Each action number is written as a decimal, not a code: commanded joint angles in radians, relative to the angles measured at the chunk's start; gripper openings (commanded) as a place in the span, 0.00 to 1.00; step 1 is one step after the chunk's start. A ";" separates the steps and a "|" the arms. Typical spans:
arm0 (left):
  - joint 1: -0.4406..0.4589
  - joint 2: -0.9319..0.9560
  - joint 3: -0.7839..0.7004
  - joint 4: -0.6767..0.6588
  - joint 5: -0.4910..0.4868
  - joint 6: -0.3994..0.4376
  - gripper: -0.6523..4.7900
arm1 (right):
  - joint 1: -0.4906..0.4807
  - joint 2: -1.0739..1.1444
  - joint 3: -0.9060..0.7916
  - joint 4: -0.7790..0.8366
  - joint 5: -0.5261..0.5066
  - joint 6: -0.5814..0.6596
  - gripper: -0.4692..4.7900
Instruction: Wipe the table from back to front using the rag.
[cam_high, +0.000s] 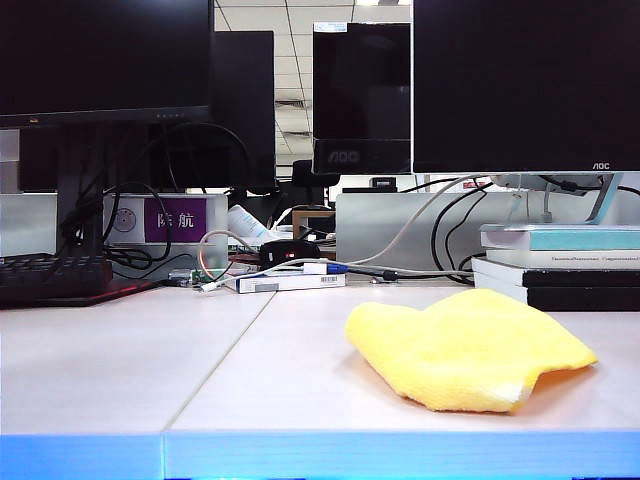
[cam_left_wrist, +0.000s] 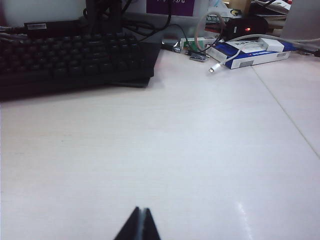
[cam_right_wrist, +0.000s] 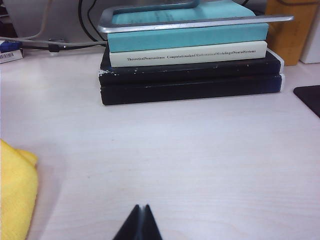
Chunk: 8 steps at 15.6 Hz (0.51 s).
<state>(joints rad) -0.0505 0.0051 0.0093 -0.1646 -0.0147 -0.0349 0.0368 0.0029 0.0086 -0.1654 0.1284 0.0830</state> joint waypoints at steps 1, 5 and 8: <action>0.002 0.000 -0.002 -0.015 -0.034 0.001 0.11 | 0.000 -0.001 -0.003 0.003 -0.005 0.027 0.09; 0.002 0.000 -0.001 -0.008 -0.034 -0.007 0.11 | 0.000 -0.001 0.006 0.013 -0.004 0.051 0.09; 0.002 0.002 0.061 0.036 -0.034 -0.071 0.11 | 0.000 -0.001 0.130 0.000 0.014 0.077 0.09</action>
<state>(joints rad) -0.0505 0.0074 0.0383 -0.1692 -0.0448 -0.0818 0.0368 0.0032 0.0978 -0.1848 0.1287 0.1535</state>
